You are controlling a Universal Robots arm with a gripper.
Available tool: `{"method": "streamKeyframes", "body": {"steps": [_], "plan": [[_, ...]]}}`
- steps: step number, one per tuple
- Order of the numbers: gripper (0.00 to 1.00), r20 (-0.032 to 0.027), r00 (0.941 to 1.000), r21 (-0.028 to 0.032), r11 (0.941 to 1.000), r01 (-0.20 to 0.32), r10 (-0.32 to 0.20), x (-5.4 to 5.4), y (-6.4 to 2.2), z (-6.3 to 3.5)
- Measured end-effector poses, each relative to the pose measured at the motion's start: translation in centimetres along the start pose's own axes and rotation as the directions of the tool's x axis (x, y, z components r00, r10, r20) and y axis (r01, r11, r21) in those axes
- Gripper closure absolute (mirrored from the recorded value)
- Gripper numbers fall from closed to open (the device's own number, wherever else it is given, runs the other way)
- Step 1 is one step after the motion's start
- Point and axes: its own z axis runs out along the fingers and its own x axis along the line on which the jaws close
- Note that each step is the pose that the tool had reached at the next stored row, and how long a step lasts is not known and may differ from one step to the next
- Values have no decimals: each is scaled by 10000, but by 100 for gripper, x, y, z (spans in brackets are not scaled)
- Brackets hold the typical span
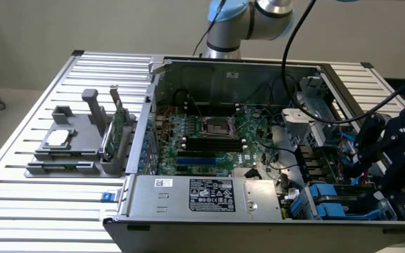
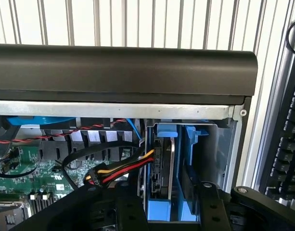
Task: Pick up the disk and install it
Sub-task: 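Insert the first disk wire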
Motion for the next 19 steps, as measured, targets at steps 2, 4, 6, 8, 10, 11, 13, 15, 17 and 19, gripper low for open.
{"method": "streamKeyframes", "body": {"steps": [2,4,6,8,10,11,13,15,17,19], "plan": [[52,-5,10000,1,10000,1,-1,-1,-3,-15],[52,-7,10000,1,10000,1,-1,-1,-6,-33],[52,-8,10000,2,10000,1,-1,-2,-9,-49],[52,-9,10000,3,10000,1,-1,-3,-12,-62],[52,-9,10000,3,10000,2,-2,-2,-13,-73],[52,-9,10000,3,10000,2,-2,-3,-14,-78],[52,-8,10000,3,10000,2,-2,-3,-15,-88],[52,-8,10000,3,10000,1,-1,-3,-18,-99],[52,-8,10000,3,10000,-5,5,-4,-22,-116],[52,-10,10000,3,10000,-10,10,-5,-28,-142]]}}
